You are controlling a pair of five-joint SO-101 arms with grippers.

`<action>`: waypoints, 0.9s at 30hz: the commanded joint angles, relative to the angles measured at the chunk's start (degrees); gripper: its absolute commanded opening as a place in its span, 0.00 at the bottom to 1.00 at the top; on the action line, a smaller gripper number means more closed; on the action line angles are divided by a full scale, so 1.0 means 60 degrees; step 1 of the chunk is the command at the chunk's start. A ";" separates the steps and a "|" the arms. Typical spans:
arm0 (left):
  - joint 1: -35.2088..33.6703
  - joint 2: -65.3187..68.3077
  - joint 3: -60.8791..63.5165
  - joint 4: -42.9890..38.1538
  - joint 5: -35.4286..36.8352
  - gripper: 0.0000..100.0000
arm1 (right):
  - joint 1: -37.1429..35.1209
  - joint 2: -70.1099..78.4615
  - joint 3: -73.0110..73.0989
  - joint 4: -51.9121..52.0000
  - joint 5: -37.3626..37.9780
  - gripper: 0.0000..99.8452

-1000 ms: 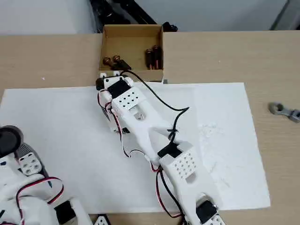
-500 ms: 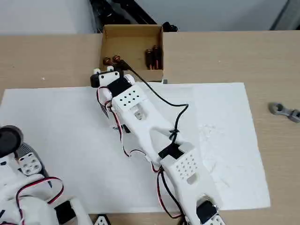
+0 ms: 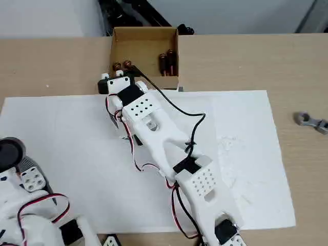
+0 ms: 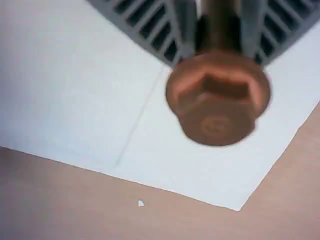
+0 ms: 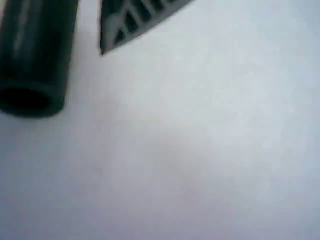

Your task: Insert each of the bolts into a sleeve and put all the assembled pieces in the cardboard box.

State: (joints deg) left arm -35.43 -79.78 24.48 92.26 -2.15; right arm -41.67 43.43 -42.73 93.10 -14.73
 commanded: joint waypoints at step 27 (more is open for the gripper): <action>-0.0059 -0.0029 -0.0081 -0.0044 -0.0073 0.01 | -0.0095 0.0549 -0.0410 0.0168 0.0015 0.02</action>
State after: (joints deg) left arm -35.60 -79.78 24.48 92.26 -2.15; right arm -41.23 47.03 -43.34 93.54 -14.55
